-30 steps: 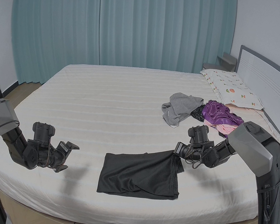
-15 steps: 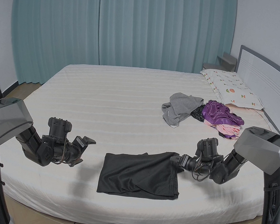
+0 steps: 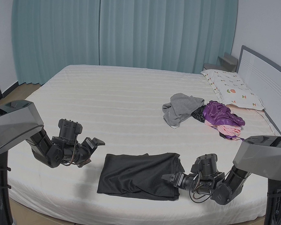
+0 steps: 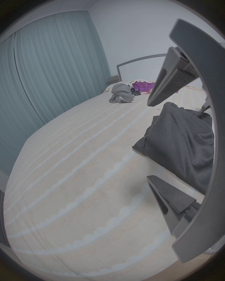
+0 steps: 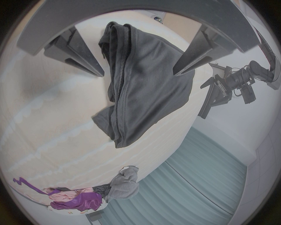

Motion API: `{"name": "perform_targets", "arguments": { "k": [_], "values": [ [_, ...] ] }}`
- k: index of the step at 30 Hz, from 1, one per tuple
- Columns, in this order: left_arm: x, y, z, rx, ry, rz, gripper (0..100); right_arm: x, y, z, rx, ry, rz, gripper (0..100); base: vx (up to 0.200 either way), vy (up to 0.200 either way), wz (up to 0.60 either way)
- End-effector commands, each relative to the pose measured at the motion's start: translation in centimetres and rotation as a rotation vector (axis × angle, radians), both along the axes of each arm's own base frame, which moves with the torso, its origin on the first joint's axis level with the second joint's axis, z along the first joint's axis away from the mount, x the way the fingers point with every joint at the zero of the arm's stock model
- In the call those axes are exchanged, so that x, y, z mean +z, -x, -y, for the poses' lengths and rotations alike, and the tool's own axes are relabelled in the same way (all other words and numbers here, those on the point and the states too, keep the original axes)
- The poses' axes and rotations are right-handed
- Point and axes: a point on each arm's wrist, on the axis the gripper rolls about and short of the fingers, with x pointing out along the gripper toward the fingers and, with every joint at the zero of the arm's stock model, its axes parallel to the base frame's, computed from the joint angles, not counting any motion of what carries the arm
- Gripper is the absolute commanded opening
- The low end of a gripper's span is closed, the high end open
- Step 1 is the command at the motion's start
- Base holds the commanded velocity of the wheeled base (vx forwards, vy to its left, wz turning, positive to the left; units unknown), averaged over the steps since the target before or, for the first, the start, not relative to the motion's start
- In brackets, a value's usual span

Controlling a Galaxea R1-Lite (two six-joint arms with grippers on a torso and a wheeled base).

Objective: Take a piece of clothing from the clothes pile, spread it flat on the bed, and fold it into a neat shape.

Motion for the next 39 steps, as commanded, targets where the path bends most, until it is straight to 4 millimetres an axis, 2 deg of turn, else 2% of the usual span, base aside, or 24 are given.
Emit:
{"name": "perform_targets", "arguments": {
  "k": [1, 12, 13, 26, 32, 39],
  "values": [
    [-0.2, 0.0, 0.1, -0.001, -0.001, -0.004, 100, 0.1, 0.4, 0.1, 0.004, 0.005, -0.002, 100, 0.000, 0.000, 0.00],
    [-0.2, -0.1, 0.0, 0.000, 0.000, -0.004, 100, -0.7, 1.3, 0.0, 0.054, 0.063, -0.009, 100, 0.000, 0.000, 0.00],
    [-0.2, -0.1, 0.0, 0.000, 0.000, -0.004, 100, -0.7, 1.3, 0.0, 0.057, 0.065, -0.010, 0, 0.000, 0.000, 0.00],
    [-0.2, -0.1, 0.0, 0.001, 0.000, -0.001, 100, -0.5, 2.0, 0.5, 0.084, 0.128, 0.005, 0, 0.000, 0.000, 0.00],
    [-0.2, -0.1, 0.0, 0.002, 0.002, -0.002, 100, 0.6, 2.6, 1.1, 0.088, 0.132, 0.023, 0, 0.000, 0.000, 0.00],
    [-0.2, -0.1, -0.1, 0.002, 0.001, -0.005, 100, 0.8, 3.0, 1.7, 0.108, 0.163, 0.035, 0, 0.000, 0.000, 0.00]
  ]
}}
